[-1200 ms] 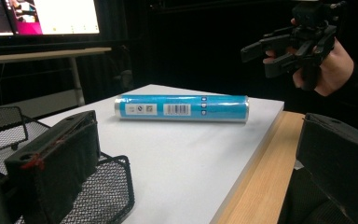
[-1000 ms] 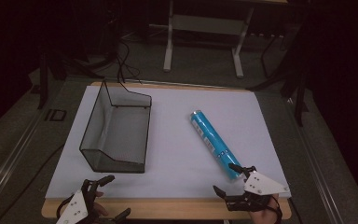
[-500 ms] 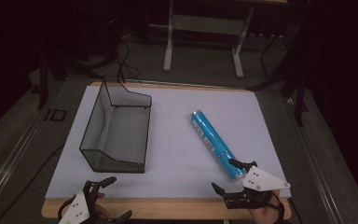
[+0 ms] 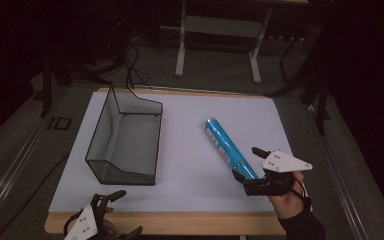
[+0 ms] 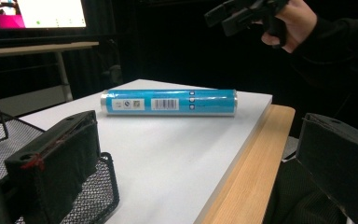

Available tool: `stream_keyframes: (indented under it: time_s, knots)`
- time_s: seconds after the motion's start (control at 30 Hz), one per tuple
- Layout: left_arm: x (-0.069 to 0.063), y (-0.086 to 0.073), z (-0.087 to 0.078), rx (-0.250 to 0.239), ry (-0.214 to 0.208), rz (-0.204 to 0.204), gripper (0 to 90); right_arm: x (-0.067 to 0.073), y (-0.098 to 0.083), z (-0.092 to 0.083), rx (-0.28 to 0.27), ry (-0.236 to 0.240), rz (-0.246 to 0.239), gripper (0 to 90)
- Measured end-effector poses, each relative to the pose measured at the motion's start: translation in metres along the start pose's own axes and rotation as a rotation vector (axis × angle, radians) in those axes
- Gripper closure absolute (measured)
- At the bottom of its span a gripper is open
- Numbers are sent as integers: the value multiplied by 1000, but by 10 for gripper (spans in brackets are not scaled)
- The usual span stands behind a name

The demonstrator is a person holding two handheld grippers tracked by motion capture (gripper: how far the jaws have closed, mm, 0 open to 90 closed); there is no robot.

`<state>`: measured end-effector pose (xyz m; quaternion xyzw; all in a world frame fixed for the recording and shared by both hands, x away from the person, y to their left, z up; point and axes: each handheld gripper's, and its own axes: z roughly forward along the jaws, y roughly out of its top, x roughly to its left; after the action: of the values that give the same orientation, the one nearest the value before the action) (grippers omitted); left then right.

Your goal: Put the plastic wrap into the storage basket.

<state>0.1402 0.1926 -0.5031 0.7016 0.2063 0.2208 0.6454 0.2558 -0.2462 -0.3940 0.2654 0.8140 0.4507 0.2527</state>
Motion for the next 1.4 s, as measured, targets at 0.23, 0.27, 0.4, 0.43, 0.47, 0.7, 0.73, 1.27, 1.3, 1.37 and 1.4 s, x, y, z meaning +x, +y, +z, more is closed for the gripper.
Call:
stream_keyframes:
  time_s: [0.23,0.27,0.4,0.43,0.47,0.7,0.73,1.27,1.3,1.37,1.4]
  knots:
    - [0,1,-1,2,-14,-8,2,-15,3,19,72,-10,64,92]
    - [1,1,-1,-5,-37,-27,2,-20,2,28,89,2,90,87]
    - [0,1,-1,-9,-38,-21,2,-26,1,42,140,12,102,87]
    - [0,1,-1,-9,-37,-19,2,-28,1,48,177,26,99,87]
    - [0,1,-1,-7,-36,-16,2,-29,1,51,182,18,95,88]
    - [-1,1,-1,-6,-43,-7,2,-43,-1,76,273,53,120,99]
    - [-1,1,-1,-8,-44,-7,2,-45,-2,79,283,55,124,99]
    - [-1,0,0,3,-55,2,2,-69,-15,125,433,60,198,125]
    - [-2,0,0,4,-55,2,2,-72,-17,133,466,67,212,125]
    - [-2,0,1,10,-52,10,2,-73,-20,140,488,83,229,125]
    - [-2,0,1,9,-51,16,2,-74,-22,144,509,88,230,125]
